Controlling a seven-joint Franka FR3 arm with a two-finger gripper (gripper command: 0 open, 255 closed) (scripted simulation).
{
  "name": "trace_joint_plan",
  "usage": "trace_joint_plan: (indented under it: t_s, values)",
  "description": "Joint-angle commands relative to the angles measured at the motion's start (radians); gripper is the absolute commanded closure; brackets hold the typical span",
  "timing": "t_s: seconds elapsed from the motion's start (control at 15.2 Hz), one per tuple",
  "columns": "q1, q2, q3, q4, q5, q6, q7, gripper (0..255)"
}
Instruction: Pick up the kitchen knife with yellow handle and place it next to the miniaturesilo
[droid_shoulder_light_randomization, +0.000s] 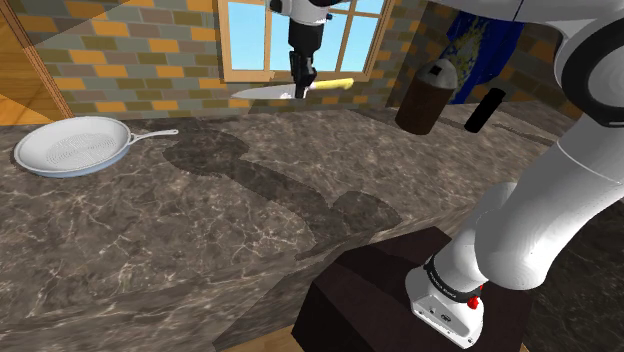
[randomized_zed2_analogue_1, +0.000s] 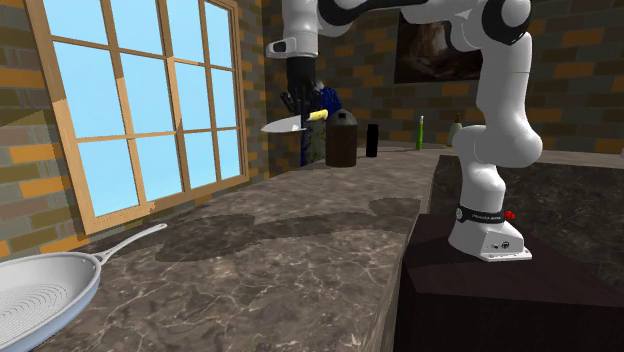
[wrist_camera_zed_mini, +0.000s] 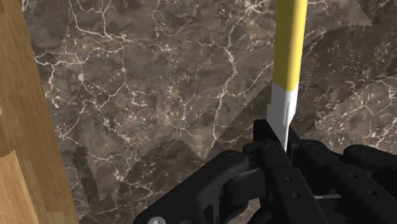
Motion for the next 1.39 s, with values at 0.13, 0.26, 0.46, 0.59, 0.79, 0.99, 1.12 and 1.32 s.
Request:
trace_joint_plan:
  t_s: [0.13, 0.26, 0.46, 0.59, 0.79, 0.99, 1.12, 1.32]
  values:
    - [0.0, 0.01, 0.0, 0.067, 0.001, -0.057, -0.001, 255]
    - [0.0, 0.014, 0.0, 0.099, 0.001, -0.085, -0.002, 255]
    - [0.0, 0.022, 0.0, 0.15, 0.002, -0.128, -0.003, 255]
    - [-0.001, 0.029, -0.001, 0.186, 0.002, -0.157, -0.004, 255]
    - [-0.001, 0.042, -0.001, 0.243, 0.003, -0.202, -0.005, 255]
    - [-0.002, 0.057, -0.001, 0.304, 0.004, -0.247, -0.006, 255]
    - [-0.002, 0.069, -0.002, 0.348, 0.005, -0.279, -0.007, 255]
    - [-0.003, 0.091, -0.002, 0.419, 0.006, -0.328, -0.009, 255]
